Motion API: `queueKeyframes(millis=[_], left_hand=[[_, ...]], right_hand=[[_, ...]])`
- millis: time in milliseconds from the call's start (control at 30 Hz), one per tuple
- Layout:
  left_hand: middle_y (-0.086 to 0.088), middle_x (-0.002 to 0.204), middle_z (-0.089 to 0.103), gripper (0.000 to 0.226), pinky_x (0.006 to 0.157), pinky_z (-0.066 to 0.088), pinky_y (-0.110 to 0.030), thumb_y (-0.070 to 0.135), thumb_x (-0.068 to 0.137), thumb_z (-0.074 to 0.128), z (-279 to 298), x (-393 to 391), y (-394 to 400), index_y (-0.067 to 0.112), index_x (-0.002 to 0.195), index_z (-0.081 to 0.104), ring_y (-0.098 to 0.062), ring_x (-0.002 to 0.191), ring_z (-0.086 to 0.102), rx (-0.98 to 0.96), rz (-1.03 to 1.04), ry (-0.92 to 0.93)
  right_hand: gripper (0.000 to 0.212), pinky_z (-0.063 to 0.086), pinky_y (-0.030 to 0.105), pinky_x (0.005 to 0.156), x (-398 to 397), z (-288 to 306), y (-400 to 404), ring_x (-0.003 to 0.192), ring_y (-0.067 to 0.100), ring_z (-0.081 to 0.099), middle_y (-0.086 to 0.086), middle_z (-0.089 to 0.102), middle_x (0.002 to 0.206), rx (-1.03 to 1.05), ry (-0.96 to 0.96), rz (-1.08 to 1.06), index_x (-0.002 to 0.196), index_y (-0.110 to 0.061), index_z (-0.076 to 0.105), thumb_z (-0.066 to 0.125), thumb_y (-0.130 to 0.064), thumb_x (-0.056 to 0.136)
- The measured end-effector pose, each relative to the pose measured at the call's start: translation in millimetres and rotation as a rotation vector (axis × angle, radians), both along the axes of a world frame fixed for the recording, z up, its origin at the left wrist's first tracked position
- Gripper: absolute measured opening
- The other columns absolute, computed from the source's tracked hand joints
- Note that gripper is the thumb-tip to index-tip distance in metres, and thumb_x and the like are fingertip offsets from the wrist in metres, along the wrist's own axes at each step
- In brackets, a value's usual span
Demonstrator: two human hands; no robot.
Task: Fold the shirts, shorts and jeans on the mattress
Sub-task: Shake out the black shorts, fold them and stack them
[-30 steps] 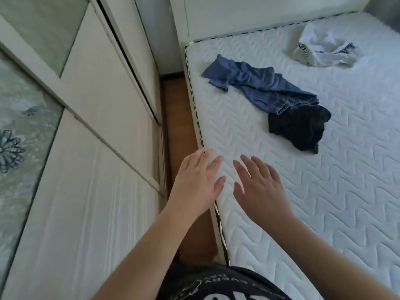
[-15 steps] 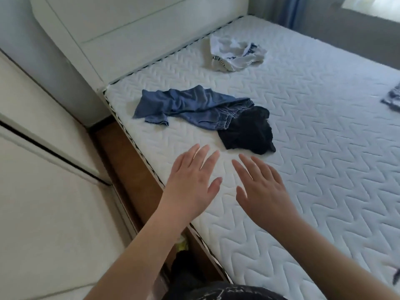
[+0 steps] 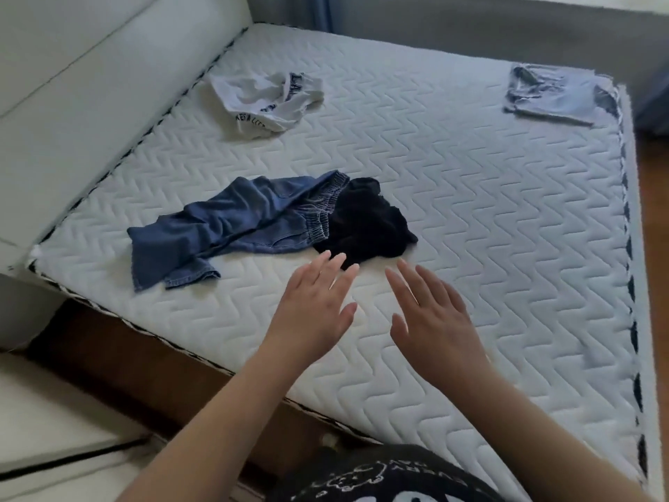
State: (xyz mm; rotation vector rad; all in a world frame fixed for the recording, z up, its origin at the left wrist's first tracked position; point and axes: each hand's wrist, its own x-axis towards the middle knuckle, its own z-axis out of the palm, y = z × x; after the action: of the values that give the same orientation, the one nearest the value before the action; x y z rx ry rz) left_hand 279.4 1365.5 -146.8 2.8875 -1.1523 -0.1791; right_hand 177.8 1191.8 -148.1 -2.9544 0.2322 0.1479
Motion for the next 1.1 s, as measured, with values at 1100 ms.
queueKeyframes(millis=[1100], left_hand=[[-0.004,0.163,0.014,0.068,0.119,0.012,-0.037,0.034,0.097,0.041,-187,224,26,0.021,0.157,0.012,-0.021,0.15,0.012,0.179,-0.273,0.228]], right_hand=[[0.066,0.01,0.041,0.121,195,-170,49,0.151,0.02,0.005,-0.002,-0.001,0.165,0.045,0.356,-0.186,0.157,-0.02,0.0,0.031,-0.038,0.102]])
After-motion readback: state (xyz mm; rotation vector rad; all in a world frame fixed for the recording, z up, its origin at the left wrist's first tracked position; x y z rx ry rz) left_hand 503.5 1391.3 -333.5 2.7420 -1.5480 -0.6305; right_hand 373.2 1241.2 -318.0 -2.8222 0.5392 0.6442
